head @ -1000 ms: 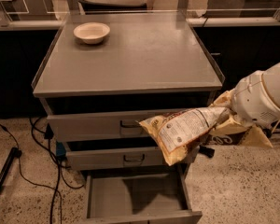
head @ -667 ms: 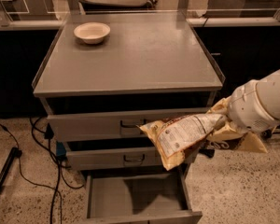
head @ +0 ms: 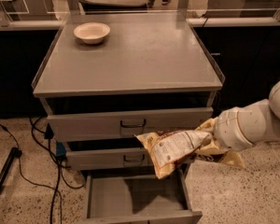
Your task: Place brown chip bag into bottom drawer
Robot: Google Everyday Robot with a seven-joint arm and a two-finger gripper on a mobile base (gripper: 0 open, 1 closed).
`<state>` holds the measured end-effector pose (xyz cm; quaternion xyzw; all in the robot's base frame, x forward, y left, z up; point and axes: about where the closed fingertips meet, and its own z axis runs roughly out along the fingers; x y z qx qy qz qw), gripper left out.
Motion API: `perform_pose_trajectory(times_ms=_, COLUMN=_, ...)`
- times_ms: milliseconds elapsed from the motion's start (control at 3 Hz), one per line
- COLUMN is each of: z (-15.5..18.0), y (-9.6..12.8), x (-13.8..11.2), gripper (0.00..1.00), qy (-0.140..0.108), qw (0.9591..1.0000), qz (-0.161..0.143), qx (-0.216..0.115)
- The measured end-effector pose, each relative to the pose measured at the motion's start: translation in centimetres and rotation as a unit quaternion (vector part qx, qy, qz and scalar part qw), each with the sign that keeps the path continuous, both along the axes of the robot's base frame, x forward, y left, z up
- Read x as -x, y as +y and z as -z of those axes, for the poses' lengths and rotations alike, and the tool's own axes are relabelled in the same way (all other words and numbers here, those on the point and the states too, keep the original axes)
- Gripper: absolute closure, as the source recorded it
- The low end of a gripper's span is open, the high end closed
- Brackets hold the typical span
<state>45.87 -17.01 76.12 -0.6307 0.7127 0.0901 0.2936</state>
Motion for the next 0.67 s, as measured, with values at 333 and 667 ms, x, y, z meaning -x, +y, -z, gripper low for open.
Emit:
perform_pose_trajectory(times_ms=333, z=5.62, y=0.76, x=-1.38, gripper=1.0, qy=0.002, qw=0.9998, qz=0.008, qx=-0.018)
perform_pose_trajectory(times_ms=667, z=5.62, y=0.76, x=-1.38, gripper=1.0, qy=0.002, qw=0.9998, qz=0.008, qx=-0.018)
